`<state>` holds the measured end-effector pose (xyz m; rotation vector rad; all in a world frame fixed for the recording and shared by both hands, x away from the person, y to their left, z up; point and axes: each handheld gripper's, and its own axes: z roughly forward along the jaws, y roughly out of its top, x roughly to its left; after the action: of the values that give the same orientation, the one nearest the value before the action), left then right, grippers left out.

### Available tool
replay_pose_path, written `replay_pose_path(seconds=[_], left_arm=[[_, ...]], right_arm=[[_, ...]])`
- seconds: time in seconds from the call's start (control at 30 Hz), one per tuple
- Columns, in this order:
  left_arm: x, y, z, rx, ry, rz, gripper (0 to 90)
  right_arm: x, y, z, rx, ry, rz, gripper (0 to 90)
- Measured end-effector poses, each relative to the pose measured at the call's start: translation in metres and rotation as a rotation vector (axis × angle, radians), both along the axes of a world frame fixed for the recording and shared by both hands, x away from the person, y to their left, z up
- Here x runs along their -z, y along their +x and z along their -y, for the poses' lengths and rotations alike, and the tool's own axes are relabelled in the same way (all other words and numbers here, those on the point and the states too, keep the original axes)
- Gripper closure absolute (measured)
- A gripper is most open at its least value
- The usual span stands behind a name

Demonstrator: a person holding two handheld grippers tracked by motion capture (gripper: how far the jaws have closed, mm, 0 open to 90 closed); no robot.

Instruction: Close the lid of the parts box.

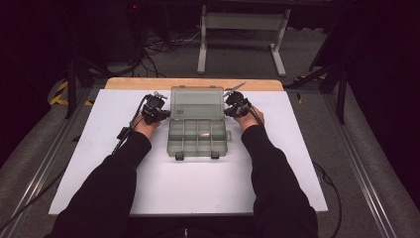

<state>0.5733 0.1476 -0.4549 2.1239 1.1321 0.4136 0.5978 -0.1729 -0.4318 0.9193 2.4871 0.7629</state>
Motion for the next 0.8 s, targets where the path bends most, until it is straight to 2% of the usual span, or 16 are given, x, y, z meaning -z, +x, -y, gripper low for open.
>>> replay_pose_path(seconds=[0.23, 0.7, 0.8], left_arm=[[-0.002, -0.001, 0.000, 0.004, 0.017, 0.023, 89.9], [-0.005, -0.002, 0.001, -0.004, -0.001, 0.054, 89.9], [-0.007, -0.003, 0.000, -0.003, 0.007, 0.049, 89.9]], right_arm=[[-0.003, 0.000, 0.002, 0.009, 0.023, 0.024, 90.0], [-0.011, -0.003, 0.004, 0.010, 0.053, 0.072, 90.0], [-0.013, -0.004, 0.005, 0.009, 0.054, 0.083, 90.0]])
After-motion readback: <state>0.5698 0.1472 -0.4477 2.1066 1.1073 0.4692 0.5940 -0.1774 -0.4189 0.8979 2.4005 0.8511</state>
